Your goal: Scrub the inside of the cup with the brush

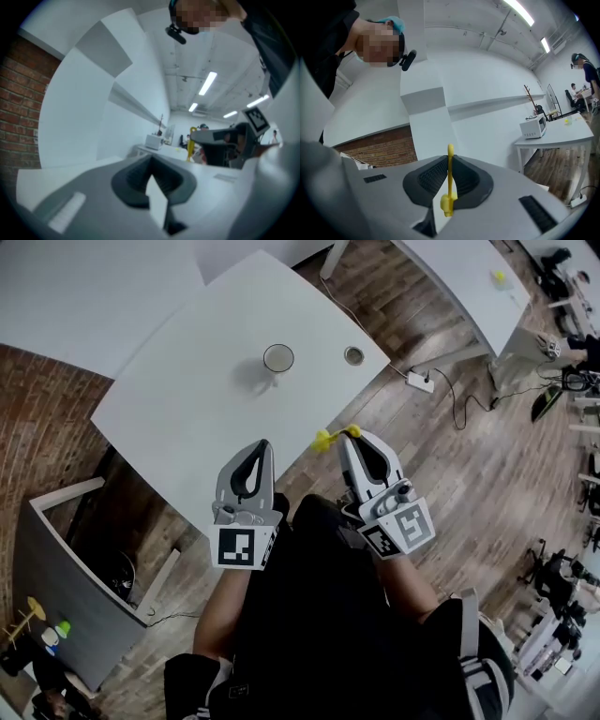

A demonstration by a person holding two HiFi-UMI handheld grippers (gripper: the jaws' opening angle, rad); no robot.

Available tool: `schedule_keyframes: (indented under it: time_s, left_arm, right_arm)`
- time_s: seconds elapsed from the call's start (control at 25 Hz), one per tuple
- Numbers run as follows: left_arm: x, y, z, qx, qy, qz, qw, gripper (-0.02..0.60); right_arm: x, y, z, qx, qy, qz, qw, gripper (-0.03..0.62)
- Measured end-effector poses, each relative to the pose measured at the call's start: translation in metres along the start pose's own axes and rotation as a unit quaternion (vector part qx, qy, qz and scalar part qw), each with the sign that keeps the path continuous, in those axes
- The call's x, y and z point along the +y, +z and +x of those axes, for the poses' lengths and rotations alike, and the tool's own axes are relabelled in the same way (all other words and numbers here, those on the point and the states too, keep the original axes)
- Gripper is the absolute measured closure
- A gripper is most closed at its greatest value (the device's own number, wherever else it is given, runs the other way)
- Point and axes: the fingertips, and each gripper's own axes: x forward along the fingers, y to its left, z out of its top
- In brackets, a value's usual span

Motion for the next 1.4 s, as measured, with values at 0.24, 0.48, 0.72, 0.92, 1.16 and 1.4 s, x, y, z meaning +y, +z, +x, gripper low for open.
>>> schedule_keyframes:
  time_s: [0.24, 0.48, 0.72, 0.92, 1.16, 1.4]
  left_arm:
    - [0.015, -0.016, 0.017, 0.024, -0.007, -0.010, 0.9996, 0.578]
    - [0.034, -0.035, 0.049, 0.035, 0.026, -0.013, 0.9990, 0.578]
    - [0.057, -0.055, 0.070, 0.065, 0.052, -0.002, 0.9966, 0.577]
    - [0.068, -0.080, 0.093, 0.077, 0.054, -0.003, 0.9956, 0.558]
    - [0.082, -0.118, 0.119, 0.100, 0.056, 0.011, 0.9933, 0.489]
    - [0.082, -0.159, 0.144, 0.136, 0.039, 0.019, 0.9897, 0.445]
  right_arm:
    - [-0.012, 0.000, 0.030, 0.000, -0.008, 0.001, 1.000, 0.563]
    - [-0.039, -0.011, 0.064, 0.009, 0.004, 0.007, 1.000, 0.563]
    - [-0.064, -0.023, 0.100, 0.030, 0.024, -0.003, 0.999, 0.563]
    - [-0.075, -0.032, 0.123, 0.031, 0.024, 0.002, 0.999, 0.563]
    - [-0.092, -0.053, 0.143, 0.042, 0.022, 0.003, 0.999, 0.563]
    - [-0.097, -0.058, 0.173, 0.034, 0.026, 0.007, 0.999, 0.563]
